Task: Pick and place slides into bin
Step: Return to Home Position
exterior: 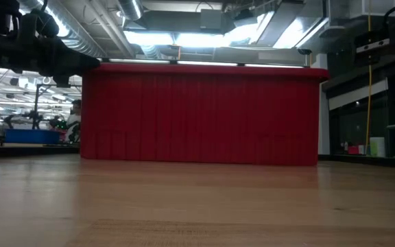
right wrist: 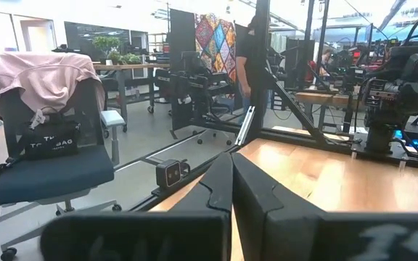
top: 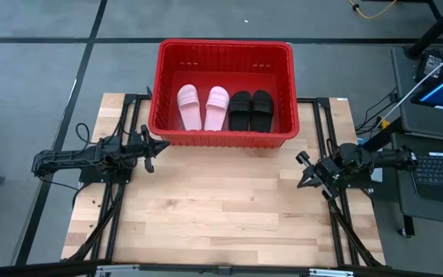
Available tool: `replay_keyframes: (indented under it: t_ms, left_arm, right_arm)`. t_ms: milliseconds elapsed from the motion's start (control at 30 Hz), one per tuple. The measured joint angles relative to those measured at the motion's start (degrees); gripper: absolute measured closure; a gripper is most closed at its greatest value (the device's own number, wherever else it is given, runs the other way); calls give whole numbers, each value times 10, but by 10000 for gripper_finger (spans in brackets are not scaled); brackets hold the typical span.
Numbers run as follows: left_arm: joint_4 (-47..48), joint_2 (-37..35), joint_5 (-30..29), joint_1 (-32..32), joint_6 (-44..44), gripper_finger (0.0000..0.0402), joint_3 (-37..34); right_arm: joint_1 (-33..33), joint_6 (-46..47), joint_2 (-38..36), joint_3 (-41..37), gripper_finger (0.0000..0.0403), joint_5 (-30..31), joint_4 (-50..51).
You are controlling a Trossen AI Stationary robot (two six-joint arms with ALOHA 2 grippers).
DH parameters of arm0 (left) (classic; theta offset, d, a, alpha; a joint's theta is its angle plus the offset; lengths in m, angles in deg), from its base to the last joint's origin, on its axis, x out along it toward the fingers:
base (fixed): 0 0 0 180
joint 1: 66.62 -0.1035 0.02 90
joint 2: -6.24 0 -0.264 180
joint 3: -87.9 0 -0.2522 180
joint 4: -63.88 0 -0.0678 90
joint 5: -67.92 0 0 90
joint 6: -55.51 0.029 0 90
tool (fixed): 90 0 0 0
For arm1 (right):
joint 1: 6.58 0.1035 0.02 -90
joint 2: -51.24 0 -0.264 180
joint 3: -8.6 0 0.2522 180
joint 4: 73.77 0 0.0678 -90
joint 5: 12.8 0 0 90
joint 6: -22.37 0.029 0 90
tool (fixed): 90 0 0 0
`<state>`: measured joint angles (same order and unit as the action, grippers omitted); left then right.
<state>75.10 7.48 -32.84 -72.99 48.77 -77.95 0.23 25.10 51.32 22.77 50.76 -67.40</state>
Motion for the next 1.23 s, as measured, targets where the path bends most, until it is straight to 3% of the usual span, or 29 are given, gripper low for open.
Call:
replay_keyframes:
  t_ms: [1233]
  left_arm:
    - [0, 0, 0, 0, 0, 394, 0]
  right_arm:
    - [0, 0, 0, 0, 394, 0, 0]
